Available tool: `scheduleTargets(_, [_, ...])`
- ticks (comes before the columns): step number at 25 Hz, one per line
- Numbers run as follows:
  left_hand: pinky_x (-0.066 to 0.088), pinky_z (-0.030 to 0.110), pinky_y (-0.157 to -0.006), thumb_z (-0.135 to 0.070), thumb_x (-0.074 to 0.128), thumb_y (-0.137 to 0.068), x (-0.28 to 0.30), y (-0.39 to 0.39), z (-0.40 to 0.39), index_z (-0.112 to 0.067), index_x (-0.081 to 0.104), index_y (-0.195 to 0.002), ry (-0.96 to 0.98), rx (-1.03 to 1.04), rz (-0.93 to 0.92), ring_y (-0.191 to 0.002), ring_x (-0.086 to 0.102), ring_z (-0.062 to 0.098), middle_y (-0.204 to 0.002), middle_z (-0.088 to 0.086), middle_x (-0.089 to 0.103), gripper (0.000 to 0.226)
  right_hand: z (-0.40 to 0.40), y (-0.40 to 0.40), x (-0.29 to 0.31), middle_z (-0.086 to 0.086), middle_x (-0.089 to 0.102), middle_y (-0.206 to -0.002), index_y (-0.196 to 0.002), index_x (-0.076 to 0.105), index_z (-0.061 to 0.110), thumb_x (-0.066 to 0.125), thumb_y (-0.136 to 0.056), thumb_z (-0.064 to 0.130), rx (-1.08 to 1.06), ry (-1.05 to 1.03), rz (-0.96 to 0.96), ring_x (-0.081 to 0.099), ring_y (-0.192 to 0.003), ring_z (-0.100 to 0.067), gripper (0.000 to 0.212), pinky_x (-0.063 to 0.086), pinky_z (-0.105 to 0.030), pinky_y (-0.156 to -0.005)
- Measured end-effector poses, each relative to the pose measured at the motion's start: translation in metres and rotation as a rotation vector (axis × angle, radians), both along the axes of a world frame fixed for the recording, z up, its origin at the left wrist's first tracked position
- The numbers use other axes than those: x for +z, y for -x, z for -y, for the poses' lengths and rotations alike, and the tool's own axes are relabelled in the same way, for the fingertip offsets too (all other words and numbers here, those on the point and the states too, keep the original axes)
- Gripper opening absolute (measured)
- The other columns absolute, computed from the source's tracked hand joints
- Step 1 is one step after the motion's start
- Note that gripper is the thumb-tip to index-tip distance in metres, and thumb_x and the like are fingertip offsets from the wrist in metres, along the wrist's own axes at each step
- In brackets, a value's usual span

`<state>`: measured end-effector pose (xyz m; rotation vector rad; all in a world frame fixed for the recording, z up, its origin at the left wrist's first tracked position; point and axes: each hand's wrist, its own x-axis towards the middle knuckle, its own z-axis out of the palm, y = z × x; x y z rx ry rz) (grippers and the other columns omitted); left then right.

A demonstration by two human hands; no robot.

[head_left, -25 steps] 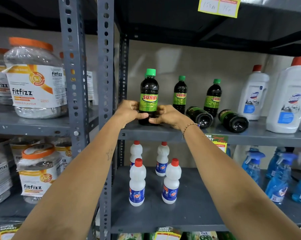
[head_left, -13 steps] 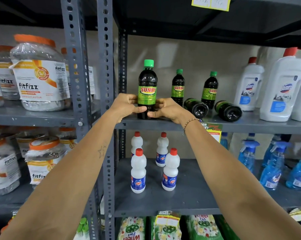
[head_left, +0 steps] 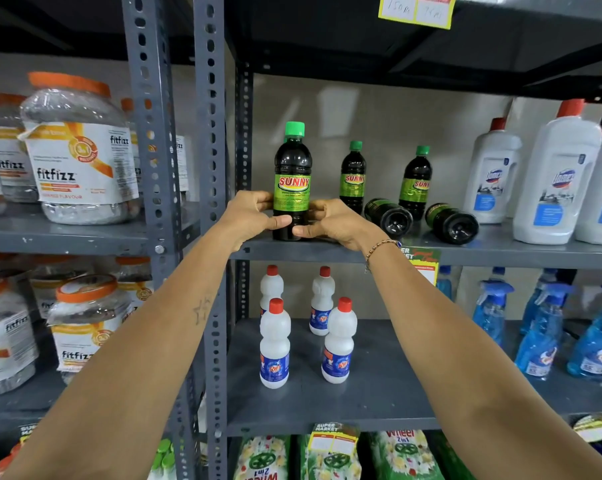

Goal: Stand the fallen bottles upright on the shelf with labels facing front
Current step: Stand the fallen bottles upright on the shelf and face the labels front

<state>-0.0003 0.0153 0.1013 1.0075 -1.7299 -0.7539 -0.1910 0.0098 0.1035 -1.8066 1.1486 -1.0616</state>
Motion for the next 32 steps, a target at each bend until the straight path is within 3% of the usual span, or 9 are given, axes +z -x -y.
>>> scheduleTargets(2, [0.038,0.03,-0.106,-0.014,0.077,-0.077,0.0,0.001,-0.003,-0.011,0.054,-0.133,0.01,-0.011,0.042,-0.124,0.051,0.011,-0.134,0.003,0.059,0.061,-0.003,0.001,0.0,-0.01,0.067,-0.123,-0.128,0.058,0.007,0.081,-0.07,0.005,0.028,-0.001,-0.01,0.062,-0.116,-0.018,0.063,0.045,-0.037,-0.106])
scheduleTargets(5, [0.041,0.036,-0.107,-0.026,0.079,-0.076,-0.002,0.002,-0.015,-0.011,0.046,-0.137,0.04,0.123,0.117,-0.125,0.052,0.019,-0.136,0.003,0.055,0.071,-0.007,0.004,0.003,-0.008,0.066,-0.126,-0.128,0.057,0.009,0.079,-0.073,0.007,0.064,0.006,-0.048,0.06,-0.118,-0.016,0.059,0.045,-0.034,-0.105])
scheduleTargets(7, [0.048,0.035,-0.094,-0.035,0.078,-0.075,-0.007,0.005,-0.03,-0.01,0.052,-0.124,0.192,0.335,0.111,-0.107,0.058,0.018,-0.121,0.006,0.06,0.06,-0.009,0.012,0.007,-0.01,0.06,-0.133,-0.133,0.052,0.006,0.075,-0.076,0.004,0.032,0.038,-0.105,0.055,-0.124,-0.018,0.062,0.043,-0.032,-0.107])
scheduleTargets(9, [0.051,0.037,-0.08,-0.036,0.069,-0.083,-0.012,0.017,-0.05,-0.011,0.058,-0.1,0.43,0.457,0.051,-0.085,0.059,0.016,-0.095,0.005,0.063,0.032,-0.012,0.023,0.015,-0.014,0.057,-0.135,-0.135,0.047,0.001,0.071,-0.08,0.004,-0.089,0.092,-0.139,0.053,-0.125,-0.02,0.06,0.041,-0.032,-0.108])
scheduleTargets(12, [0.05,0.04,-0.07,-0.028,0.059,-0.09,-0.017,0.052,-0.072,-0.008,0.06,-0.085,0.634,0.378,0.02,-0.071,0.058,0.018,-0.078,0.004,0.062,0.021,-0.018,0.043,0.027,-0.017,0.066,-0.119,-0.123,0.059,0.003,0.068,-0.084,0.008,-0.266,0.229,-0.06,0.062,-0.11,-0.021,0.04,0.046,-0.032,-0.103])
scheduleTargets(17, [0.041,0.038,-0.066,-0.024,0.045,-0.099,-0.032,0.126,-0.07,-0.001,0.056,-0.081,0.784,0.282,0.213,-0.076,0.051,0.029,-0.081,0.013,0.057,0.031,-0.034,0.086,0.044,-0.007,0.072,-0.097,-0.097,0.07,0.014,0.069,-0.083,0.013,-0.439,0.341,-0.012,0.067,-0.099,-0.017,0.014,0.05,-0.029,-0.097])
scheduleTargets(26, [0.045,0.039,-0.077,-0.028,0.03,-0.099,-0.075,0.15,-0.029,-0.009,0.066,-0.095,0.791,0.591,0.787,-0.082,0.061,0.03,-0.092,0.008,0.069,0.04,-0.046,0.145,0.035,-0.011,0.071,-0.108,-0.101,0.071,0.005,0.062,-0.086,0.008,-0.546,0.292,-0.095,0.059,-0.094,-0.013,0.018,0.045,-0.021,-0.088])
scheduleTargets(29, [0.045,0.043,-0.088,-0.028,0.037,-0.1,-0.088,0.152,-0.023,-0.005,0.062,-0.112,0.797,0.632,0.787,-0.095,0.061,0.032,-0.11,0.011,0.067,0.036,-0.04,0.149,0.034,-0.008,0.071,-0.106,-0.098,0.071,0.008,0.06,-0.086,0.009,-0.542,0.271,-0.095,0.059,-0.094,-0.012,0.016,0.043,-0.021,-0.084])
scheduleTargets(32, [0.044,0.041,-0.082,-0.031,0.036,-0.1,-0.083,0.16,-0.019,-0.004,0.063,-0.101,0.774,0.704,0.722,-0.087,0.061,0.032,-0.098,0.012,0.068,0.038,-0.034,0.146,0.03,-0.006,0.069,-0.098,-0.094,0.071,0.008,0.057,-0.087,0.011,-0.552,0.258,-0.112,0.059,-0.09,-0.014,0.017,0.044,-0.023,-0.078])
